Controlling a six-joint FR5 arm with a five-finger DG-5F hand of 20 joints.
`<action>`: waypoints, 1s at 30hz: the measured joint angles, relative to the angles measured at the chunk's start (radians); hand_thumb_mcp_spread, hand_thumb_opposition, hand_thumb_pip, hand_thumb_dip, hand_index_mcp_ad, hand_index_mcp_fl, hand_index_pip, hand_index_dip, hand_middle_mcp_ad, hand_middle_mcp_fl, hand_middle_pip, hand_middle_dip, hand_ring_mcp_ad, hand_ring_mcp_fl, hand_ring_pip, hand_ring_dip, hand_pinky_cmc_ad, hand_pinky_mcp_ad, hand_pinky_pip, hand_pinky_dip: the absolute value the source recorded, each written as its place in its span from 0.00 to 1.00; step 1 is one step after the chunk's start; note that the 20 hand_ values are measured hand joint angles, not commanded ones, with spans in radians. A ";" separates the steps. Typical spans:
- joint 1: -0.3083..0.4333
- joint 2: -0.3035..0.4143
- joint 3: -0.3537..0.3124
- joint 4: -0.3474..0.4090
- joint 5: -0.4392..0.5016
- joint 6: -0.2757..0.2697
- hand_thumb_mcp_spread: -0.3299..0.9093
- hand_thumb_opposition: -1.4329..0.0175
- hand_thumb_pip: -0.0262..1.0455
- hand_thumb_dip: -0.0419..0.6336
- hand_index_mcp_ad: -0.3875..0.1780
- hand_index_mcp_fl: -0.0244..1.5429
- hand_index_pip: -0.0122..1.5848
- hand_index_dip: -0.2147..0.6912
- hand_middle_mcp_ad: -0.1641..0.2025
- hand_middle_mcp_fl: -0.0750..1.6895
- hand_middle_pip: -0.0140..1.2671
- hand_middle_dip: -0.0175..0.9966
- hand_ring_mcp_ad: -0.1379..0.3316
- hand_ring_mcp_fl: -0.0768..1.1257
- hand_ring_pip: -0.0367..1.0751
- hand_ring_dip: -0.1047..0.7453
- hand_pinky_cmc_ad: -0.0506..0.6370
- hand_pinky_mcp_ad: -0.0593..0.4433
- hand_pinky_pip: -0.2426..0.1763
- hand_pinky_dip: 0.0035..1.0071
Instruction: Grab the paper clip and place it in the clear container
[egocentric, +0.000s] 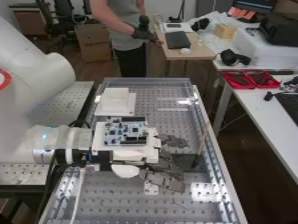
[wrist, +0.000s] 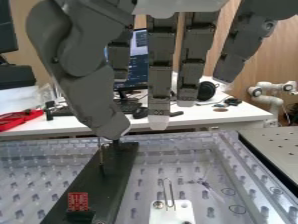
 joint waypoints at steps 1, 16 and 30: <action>-0.004 -0.002 -0.001 0.007 -0.005 0.004 0.70 0.40 0.67 0.51 0.35 0.08 0.30 0.18 0.58 0.34 0.43 0.60 0.44 0.45 0.12 0.63 0.60 0.63 0.82 0.19; -0.021 -0.035 0.015 0.028 -0.032 0.009 0.84 0.31 0.64 0.51 0.34 0.14 0.30 0.18 0.25 0.44 0.68 0.77 0.42 0.50 0.11 0.69 0.68 0.62 0.82 0.19; -0.026 -0.047 0.023 0.032 -0.038 0.009 0.78 0.36 0.64 0.51 0.34 0.13 0.30 0.18 0.25 0.38 0.54 0.75 0.40 0.49 0.12 0.71 0.69 0.62 0.82 0.19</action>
